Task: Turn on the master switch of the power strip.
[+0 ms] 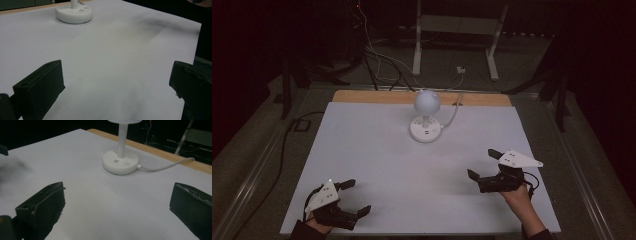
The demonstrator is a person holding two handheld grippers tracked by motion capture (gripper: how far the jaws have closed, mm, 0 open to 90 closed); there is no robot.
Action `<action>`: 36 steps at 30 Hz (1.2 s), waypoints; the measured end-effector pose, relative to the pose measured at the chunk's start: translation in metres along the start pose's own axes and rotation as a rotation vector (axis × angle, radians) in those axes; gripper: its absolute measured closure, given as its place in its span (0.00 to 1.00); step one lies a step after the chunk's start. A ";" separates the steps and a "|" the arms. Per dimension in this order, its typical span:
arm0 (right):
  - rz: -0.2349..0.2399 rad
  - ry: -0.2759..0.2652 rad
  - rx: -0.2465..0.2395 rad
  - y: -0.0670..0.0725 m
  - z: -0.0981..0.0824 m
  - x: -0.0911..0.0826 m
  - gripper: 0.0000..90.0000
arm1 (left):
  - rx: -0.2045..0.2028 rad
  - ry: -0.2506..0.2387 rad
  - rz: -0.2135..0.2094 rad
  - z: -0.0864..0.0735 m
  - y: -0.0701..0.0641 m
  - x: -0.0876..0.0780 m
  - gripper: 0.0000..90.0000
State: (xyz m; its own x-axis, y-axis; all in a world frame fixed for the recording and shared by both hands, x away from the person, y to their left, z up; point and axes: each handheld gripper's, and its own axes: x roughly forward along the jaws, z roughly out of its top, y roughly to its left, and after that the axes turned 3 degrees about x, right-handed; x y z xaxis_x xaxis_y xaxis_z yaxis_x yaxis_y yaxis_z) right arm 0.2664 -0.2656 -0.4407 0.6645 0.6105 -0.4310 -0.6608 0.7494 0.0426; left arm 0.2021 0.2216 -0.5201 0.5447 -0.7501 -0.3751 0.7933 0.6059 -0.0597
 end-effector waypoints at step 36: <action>0.070 0.002 -0.032 0.009 0.049 0.068 0.00 | -0.005 -0.007 -0.015 0.000 -0.001 -0.001 0.00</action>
State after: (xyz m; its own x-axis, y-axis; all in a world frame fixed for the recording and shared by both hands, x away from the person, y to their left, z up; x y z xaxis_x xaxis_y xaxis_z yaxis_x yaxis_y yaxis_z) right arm 0.3229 -0.2052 -0.4252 0.6159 0.6602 -0.4298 -0.7162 0.6966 0.0437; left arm 0.2008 0.2219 -0.5191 0.5345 -0.7610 -0.3677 0.8000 0.5959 -0.0704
